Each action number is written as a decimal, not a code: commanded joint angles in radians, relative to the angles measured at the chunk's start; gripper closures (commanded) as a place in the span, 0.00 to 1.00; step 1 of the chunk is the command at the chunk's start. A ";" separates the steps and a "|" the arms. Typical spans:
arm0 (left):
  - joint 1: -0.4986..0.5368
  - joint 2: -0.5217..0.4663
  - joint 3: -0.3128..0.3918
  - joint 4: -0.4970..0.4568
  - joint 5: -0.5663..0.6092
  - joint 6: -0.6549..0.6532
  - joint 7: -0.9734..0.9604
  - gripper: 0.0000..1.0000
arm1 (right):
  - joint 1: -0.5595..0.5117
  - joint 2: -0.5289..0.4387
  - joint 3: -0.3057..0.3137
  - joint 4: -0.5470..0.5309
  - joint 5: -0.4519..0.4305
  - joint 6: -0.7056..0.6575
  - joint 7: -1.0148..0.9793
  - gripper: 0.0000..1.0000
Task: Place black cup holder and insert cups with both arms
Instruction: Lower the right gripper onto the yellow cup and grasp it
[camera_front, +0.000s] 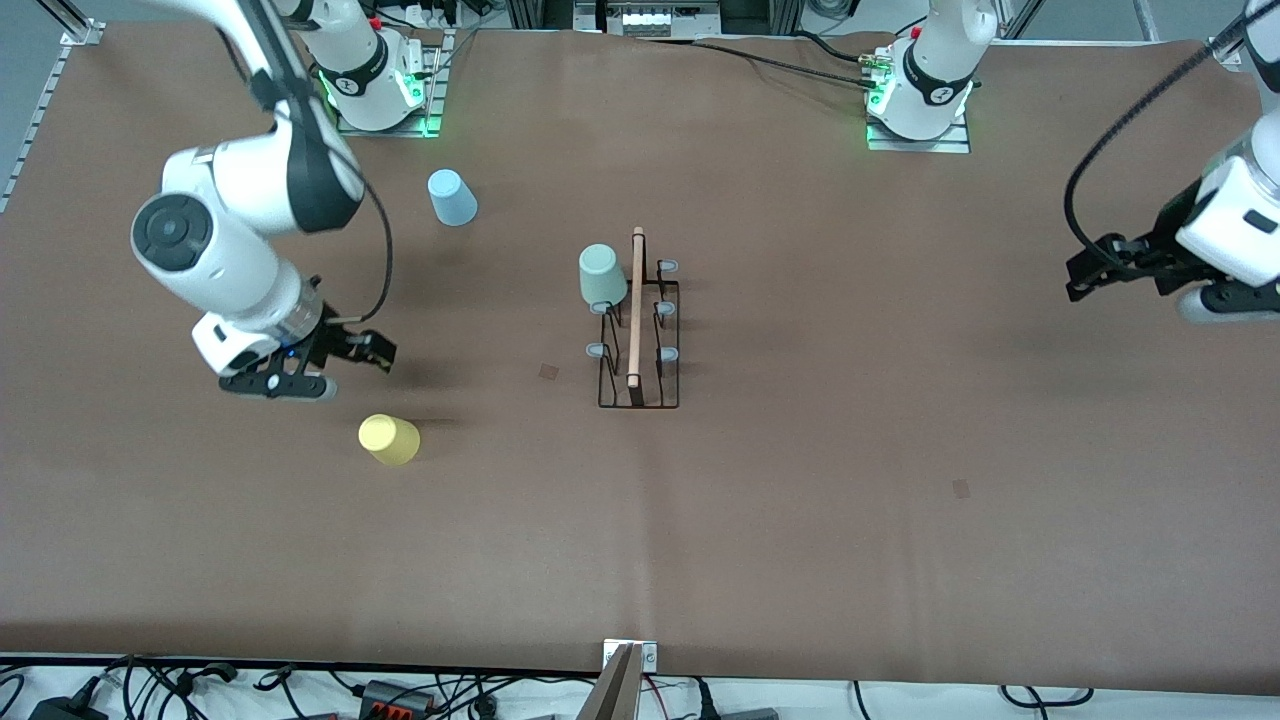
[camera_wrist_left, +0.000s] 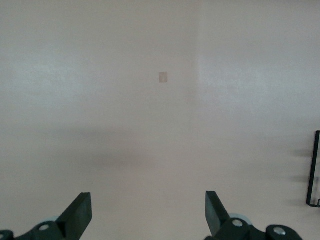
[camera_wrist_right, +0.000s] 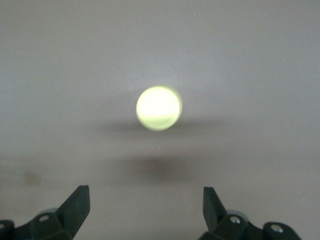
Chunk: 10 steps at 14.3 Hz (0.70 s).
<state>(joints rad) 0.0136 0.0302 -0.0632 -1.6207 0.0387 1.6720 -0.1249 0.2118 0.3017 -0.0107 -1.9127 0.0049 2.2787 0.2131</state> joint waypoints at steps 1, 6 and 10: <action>-0.007 -0.053 0.020 -0.068 -0.011 0.031 0.088 0.00 | 0.001 0.100 0.009 0.012 0.001 0.128 -0.069 0.00; -0.004 -0.045 0.010 -0.053 -0.006 -0.023 0.093 0.00 | -0.002 0.224 -0.018 0.012 0.001 0.332 -0.115 0.00; -0.004 -0.046 0.011 -0.048 -0.005 -0.040 0.102 0.00 | -0.002 0.241 -0.029 0.012 0.003 0.351 -0.139 0.00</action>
<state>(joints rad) 0.0126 0.0033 -0.0574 -1.6583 0.0387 1.6442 -0.0507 0.2112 0.5423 -0.0382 -1.9092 0.0048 2.6170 0.0997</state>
